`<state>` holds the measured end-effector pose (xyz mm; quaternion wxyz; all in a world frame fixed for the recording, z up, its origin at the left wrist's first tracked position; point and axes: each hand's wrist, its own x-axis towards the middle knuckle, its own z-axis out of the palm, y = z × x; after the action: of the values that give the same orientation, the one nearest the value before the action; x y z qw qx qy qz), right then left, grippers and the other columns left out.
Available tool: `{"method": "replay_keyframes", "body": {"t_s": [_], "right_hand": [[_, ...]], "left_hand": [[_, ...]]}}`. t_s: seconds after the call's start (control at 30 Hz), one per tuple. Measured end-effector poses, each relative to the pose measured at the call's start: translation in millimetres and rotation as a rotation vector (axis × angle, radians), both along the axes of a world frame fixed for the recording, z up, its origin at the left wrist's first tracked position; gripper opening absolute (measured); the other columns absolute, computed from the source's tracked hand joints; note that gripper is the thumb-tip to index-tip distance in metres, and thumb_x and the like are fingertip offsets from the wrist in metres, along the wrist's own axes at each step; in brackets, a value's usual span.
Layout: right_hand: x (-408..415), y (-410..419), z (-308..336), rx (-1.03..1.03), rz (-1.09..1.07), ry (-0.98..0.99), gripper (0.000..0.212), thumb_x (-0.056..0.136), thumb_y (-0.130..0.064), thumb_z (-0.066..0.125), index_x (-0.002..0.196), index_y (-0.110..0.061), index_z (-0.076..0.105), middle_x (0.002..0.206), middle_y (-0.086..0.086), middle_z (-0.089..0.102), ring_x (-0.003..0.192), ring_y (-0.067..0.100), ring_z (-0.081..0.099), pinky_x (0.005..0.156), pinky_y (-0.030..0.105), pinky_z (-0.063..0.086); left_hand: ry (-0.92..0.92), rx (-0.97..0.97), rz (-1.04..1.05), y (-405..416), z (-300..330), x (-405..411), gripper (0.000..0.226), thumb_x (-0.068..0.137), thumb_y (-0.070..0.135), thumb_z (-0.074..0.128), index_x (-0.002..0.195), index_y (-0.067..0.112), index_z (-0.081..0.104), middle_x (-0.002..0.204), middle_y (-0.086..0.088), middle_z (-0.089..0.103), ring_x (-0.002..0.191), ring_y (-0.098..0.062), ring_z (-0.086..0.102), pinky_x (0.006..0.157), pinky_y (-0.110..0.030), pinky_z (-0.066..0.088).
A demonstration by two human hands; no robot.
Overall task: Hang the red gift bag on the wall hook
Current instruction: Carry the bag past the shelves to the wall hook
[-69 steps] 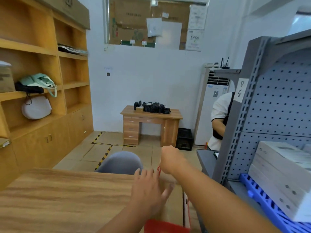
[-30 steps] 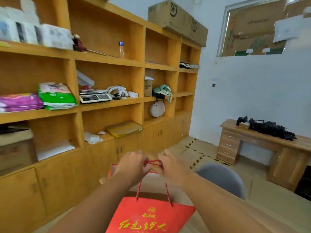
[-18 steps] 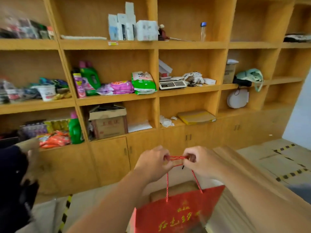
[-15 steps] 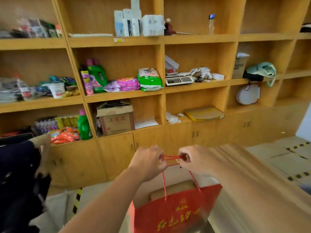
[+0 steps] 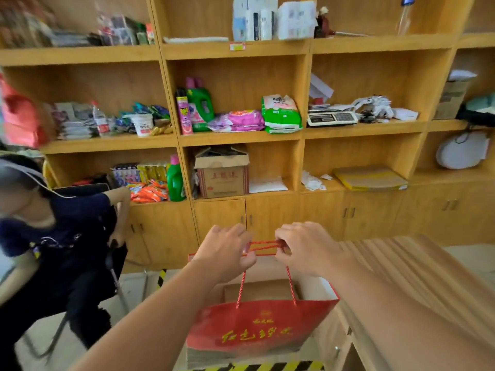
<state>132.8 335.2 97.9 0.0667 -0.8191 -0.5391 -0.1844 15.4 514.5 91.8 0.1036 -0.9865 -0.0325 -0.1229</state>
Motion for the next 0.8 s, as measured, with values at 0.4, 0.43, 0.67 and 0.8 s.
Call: {"method": "replay_keyframes", "body": {"t_s": [0.4, 0.43, 0.67, 0.8], "right_hand": [[6.9, 91.8, -2.2, -0.074, -0.069, -0.009, 0.021, 0.086, -0.035, 0.051, 0.072, -0.02, 0.051, 0.067, -0.005, 0.055, 0.062, 0.018, 0.051, 0.053, 0.033, 0.036], [9.2, 98.6, -3.3, -0.088, -0.082, -0.01, 0.02, 0.086, -0.036, 0.051, 0.072, -0.021, 0.052, 0.068, -0.005, 0.056, 0.063, 0.018, 0.052, 0.054, 0.034, 0.039], [42.8, 139.4, -7.1, -0.099, -0.167, 0.027, 0.023, 0.086, -0.041, 0.052, 0.072, -0.022, 0.054, 0.07, -0.006, 0.058, 0.065, 0.016, 0.053, 0.058, 0.032, 0.044], [84.4, 166.3, -8.4, -0.097, -0.185, 0.042, 0.024, 0.086, -0.042, 0.05, 0.074, -0.022, 0.055, 0.071, -0.007, 0.059, 0.066, 0.015, 0.054, 0.057, 0.031, 0.043]], "left_hand": [[-0.018, -0.203, 0.062, 82.1, -28.2, 12.3, 0.025, 0.099, 0.044, 0.035, 0.092, 0.026, 0.051, 0.095, 0.003, 0.05, 0.077, -0.017, 0.047, 0.072, -0.036, 0.041], [-0.013, -0.221, 0.054, 89.1, -30.3, 16.1, 0.025, 0.099, 0.044, 0.035, 0.093, 0.026, 0.051, 0.095, 0.003, 0.049, 0.077, -0.017, 0.047, 0.072, -0.036, 0.043], [-0.04, -0.173, 0.004, 130.7, -35.2, 59.9, 0.025, 0.101, 0.039, 0.033, 0.101, 0.022, 0.052, 0.1, -0.001, 0.053, 0.083, -0.02, 0.054, 0.074, -0.037, 0.046], [-0.045, -0.19, -0.019, 157.4, -35.2, 103.5, 0.026, 0.102, 0.038, 0.034, 0.105, 0.021, 0.053, 0.103, -0.001, 0.053, 0.086, -0.02, 0.056, 0.075, -0.038, 0.047]]}}
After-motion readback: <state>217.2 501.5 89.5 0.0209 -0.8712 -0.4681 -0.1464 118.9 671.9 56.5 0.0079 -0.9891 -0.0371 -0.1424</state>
